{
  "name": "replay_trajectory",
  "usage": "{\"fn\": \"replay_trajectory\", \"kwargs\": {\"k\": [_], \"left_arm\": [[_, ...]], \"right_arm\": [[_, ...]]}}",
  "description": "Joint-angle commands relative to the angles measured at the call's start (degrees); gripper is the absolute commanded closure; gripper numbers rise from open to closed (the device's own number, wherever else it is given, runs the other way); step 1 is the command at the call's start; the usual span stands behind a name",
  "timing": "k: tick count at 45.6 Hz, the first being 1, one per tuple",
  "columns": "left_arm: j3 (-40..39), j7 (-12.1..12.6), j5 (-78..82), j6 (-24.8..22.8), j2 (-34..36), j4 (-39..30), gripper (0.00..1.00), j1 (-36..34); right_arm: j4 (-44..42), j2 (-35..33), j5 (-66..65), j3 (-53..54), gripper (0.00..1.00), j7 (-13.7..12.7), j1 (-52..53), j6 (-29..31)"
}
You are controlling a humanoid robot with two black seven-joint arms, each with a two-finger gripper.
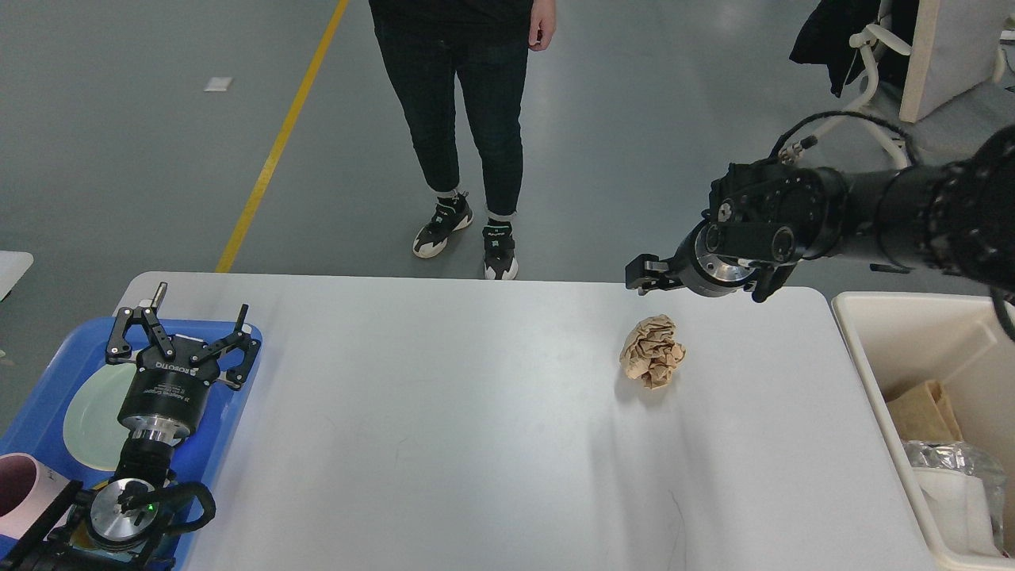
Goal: Tidy desktop
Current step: 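Reach the right gripper over the brown paper ball and lower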
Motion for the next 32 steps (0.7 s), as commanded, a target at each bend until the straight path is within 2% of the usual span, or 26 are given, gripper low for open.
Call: {"fn": "replay_trajectory", "kwargs": {"k": [1, 6, 14, 32], "left_arm": [[0.01, 0.00, 0.00, 0.01, 0.00, 0.00, 0.03, 0.01], [0.01, 0.00, 0.00, -0.07, 0.00, 0.00, 0.03, 0.01], [0.01, 0.00, 0.00, -0.07, 0.00, 0.00, 0.03, 0.01], [0.01, 0.00, 0.00, -0.07, 0.00, 0.00, 0.03, 0.01]], "right_arm": [[-10.25, 1.16, 0.18, 2.57, 0.00, 0.07, -9.46, -0.23], [-18.76, 1.59, -0.25, 7.23, 0.00, 0.07, -18.06, -3.21], [-30.29, 6.96, -1.40, 7.76, 0.00, 0.16, -26.78, -4.62], [-34.25, 10.38, -2.98, 8.03, 0.00, 0.25, -30.12, -9.46]]}}
